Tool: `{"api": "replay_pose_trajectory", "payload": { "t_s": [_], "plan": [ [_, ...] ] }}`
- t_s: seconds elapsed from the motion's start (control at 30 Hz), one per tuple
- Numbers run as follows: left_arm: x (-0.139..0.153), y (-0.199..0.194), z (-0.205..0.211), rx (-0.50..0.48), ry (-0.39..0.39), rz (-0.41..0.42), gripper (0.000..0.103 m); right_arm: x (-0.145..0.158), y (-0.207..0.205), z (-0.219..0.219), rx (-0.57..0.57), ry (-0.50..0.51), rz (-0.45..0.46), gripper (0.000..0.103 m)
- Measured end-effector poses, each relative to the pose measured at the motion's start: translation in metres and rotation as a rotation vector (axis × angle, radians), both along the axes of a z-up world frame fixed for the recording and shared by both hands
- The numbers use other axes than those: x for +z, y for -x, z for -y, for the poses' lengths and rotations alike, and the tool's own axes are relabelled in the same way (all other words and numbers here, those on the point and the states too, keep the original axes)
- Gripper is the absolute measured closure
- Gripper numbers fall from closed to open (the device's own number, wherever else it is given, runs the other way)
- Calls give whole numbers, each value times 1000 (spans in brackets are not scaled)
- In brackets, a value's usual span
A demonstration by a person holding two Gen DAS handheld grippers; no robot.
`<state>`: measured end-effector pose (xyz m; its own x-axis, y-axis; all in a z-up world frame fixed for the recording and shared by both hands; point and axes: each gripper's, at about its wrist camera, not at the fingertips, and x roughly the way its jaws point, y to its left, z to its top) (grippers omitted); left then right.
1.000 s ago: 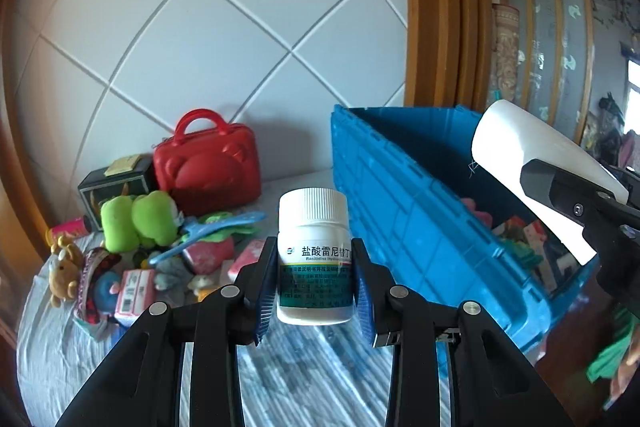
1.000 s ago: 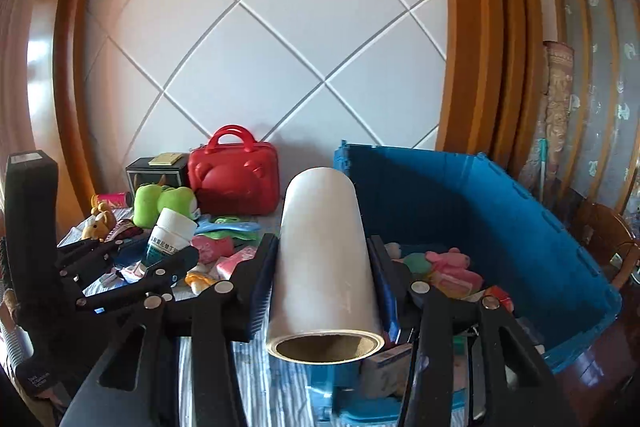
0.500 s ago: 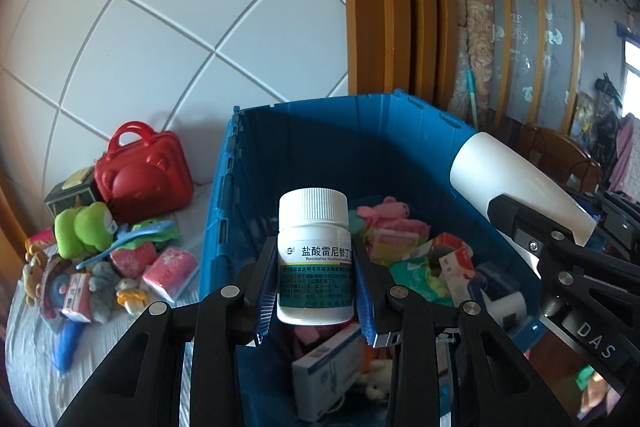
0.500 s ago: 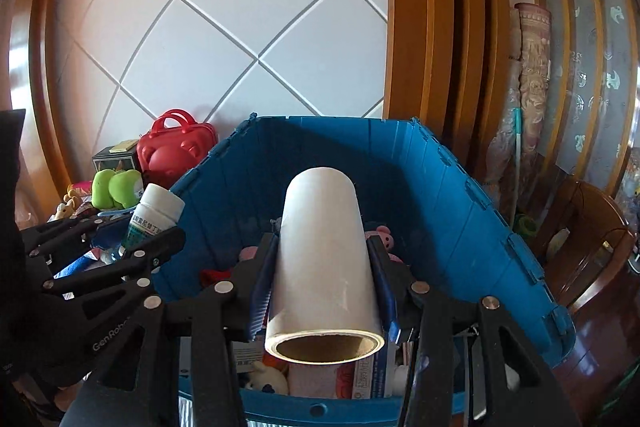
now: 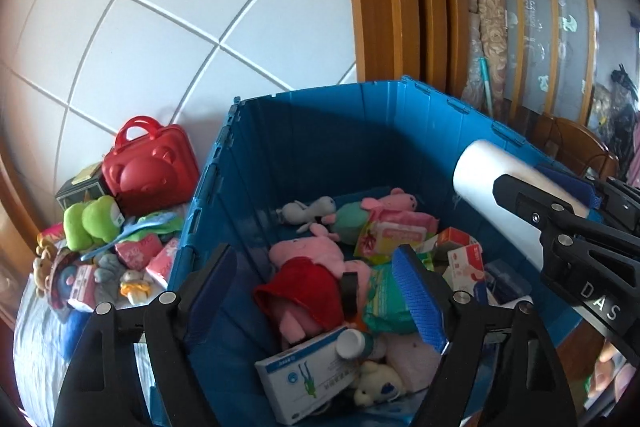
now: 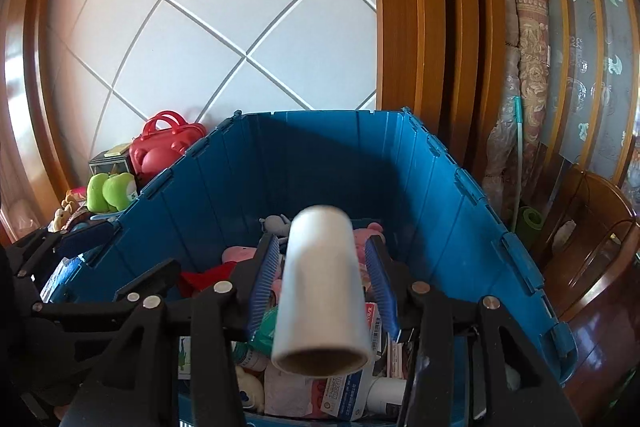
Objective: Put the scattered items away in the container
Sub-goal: 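Withdraw both open grippers from the bin back toward the pile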
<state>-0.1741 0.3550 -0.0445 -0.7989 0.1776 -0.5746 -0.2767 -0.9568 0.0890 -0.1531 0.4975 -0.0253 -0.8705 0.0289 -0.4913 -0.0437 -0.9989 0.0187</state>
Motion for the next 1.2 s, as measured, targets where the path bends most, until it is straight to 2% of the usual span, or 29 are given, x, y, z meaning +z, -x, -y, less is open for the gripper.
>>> {"api": "replay_pose_trajectory", "payload": {
  "t_s": [0.03, 0.07, 0.1, 0.27, 0.4, 0.57, 0.7, 0.87, 1.03, 1.2],
  "plan": [
    [0, 0, 0, 2, 0, 1, 21, 1, 0, -1, -8, -1, -3, 41],
    [-1, 0, 1, 6, 0, 3, 21, 1, 0, -3, -16, -4, -7, 25],
    [-1, 0, 3, 12, -1, 5, 20, 2, -1, -3, -24, -6, -11, 15],
    [-1, -7, 17, 34, -19, 15, 11, 4, -6, -2, -56, 1, -19, 0],
    [4, -19, 39, 61, -32, 5, 2, 8, -20, 10, -53, 2, -23, 0],
    [11, -43, 82, 103, -41, -17, 1, 19, -51, 46, -14, 21, -46, 0],
    [14, -69, 129, 145, -44, -22, 1, 22, -80, 91, 41, 38, -59, 0],
    [11, -101, 188, 231, 26, -23, 1, 14, -107, 159, 98, 46, -41, 0],
    [9, -132, 254, 234, -58, 15, 1, 8, -135, 216, 119, 22, -16, 0],
    [9, -157, 294, 258, -43, 21, 1, 11, -161, 248, 101, 16, -14, 0]
  ]
}}
